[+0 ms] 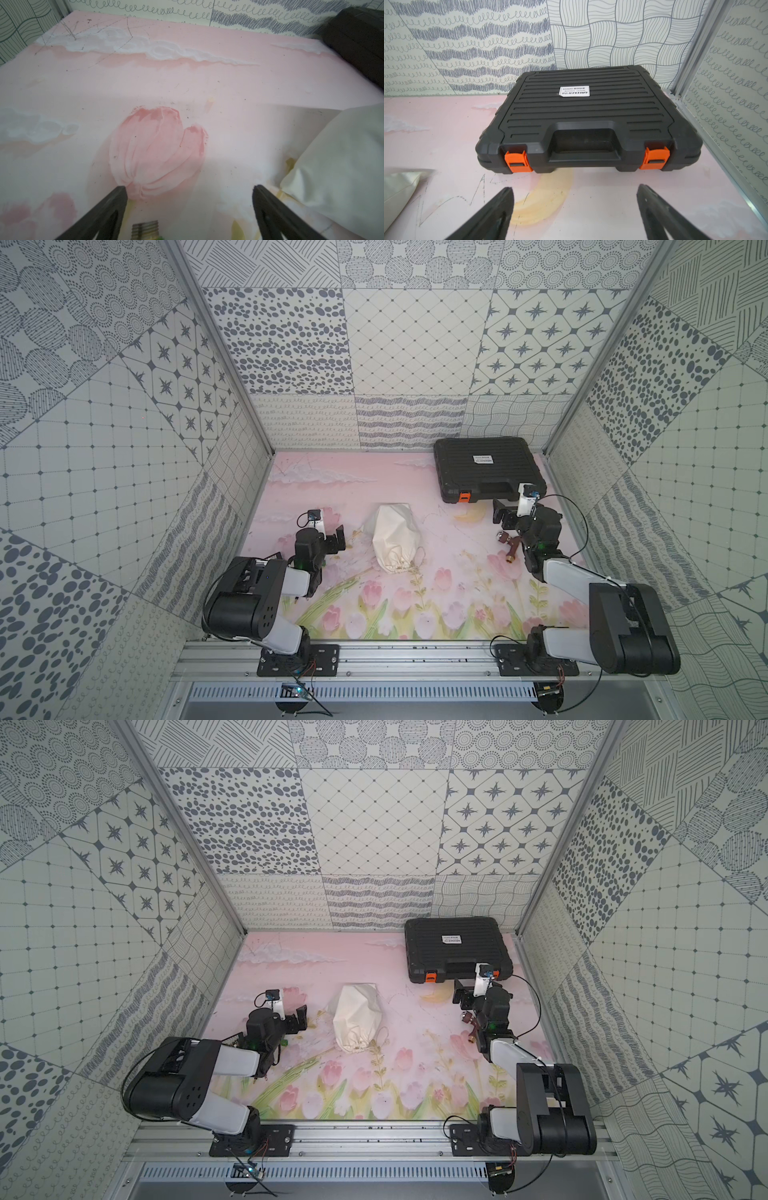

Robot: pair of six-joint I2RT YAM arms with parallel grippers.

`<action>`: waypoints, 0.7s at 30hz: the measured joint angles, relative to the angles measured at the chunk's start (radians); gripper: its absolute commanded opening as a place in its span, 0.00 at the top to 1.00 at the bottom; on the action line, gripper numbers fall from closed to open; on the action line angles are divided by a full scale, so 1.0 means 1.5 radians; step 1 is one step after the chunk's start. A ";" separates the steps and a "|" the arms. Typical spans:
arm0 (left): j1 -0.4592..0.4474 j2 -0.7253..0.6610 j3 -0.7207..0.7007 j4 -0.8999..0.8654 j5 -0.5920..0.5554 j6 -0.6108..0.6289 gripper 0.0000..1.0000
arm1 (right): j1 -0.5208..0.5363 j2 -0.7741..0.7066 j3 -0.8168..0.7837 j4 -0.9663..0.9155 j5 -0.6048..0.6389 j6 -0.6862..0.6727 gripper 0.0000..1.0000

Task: Close the soil bag
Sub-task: Reset both arms

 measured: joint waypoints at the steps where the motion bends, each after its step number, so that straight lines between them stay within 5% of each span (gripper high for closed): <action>1: 0.001 0.003 0.006 -0.002 0.004 0.002 0.01 | 0.000 0.007 -0.014 0.019 -0.001 0.000 0.03; 8: 0.005 0.011 0.057 -0.020 0.034 0.014 0.01 | 0.000 0.159 -0.069 0.144 0.002 0.003 0.03; 21: 0.009 0.012 0.067 -0.039 0.054 0.023 0.01 | 0.004 0.159 -0.022 0.134 0.018 0.003 0.03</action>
